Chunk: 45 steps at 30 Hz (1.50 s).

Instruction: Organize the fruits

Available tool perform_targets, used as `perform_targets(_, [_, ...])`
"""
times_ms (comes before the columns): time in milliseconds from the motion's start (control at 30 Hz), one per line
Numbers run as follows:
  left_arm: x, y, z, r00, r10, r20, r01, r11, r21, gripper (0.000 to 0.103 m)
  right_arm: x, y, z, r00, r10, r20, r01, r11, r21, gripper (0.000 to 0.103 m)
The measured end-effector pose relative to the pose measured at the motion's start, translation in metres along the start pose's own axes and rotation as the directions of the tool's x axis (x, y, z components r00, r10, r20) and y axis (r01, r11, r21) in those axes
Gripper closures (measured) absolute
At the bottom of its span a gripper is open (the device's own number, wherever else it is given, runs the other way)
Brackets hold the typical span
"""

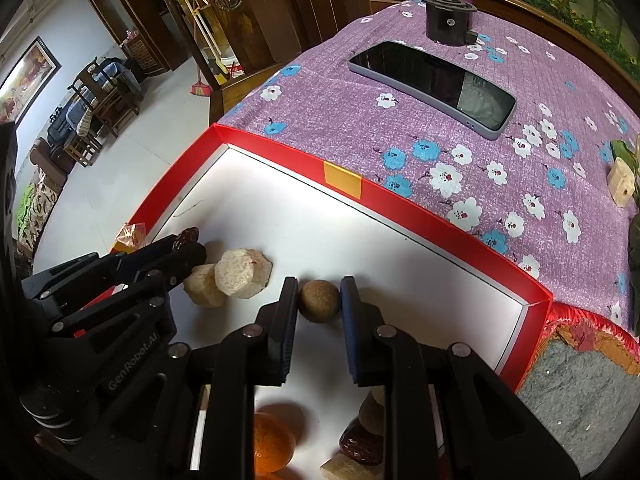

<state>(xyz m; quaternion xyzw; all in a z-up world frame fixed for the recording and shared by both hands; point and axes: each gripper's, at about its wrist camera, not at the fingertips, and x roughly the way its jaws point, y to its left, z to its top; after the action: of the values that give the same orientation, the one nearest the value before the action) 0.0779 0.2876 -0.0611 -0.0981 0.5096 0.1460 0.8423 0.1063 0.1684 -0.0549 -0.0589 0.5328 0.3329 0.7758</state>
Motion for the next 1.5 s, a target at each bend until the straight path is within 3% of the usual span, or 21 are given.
perform_targets(67, [0.000, -0.001, 0.000, 1.000, 0.001, 0.000, -0.001, 1.000, 0.002, 0.084, 0.000, 0.000, 0.000, 1.000, 0.006, 0.000, -0.006, 1.000, 0.000, 0.076])
perform_targets(167, [-0.001, 0.000, -0.001, 1.000, 0.003, 0.000, -0.003, 1.000, 0.001, 0.081, -0.001, 0.001, -0.001, 1.000, -0.015, 0.002, 0.015, 1.000, -0.003, 0.053])
perform_targets(200, [-0.001, 0.000, -0.001, 1.000, 0.003, 0.001, -0.003, 1.000, -0.002, 0.078, -0.001, 0.001, -0.001, 1.000, -0.021, 0.005, 0.021, 1.000, -0.002, 0.051])
perform_targets(333, [-0.001, 0.004, -0.002, 1.000, 0.018, 0.003, -0.018, 1.000, -0.021, 0.065, -0.001, -0.001, -0.002, 1.000, -0.016, 0.006, 0.016, 1.000, 0.009, 0.048])
perform_targets(1500, [-0.016, 0.003, -0.007, 0.999, 0.033, 0.018, -0.033, 0.999, -0.012, 0.040, -0.028, -0.002, -0.011, 0.999, -0.017, 0.044, 0.015, 1.000, 0.027, 0.048])
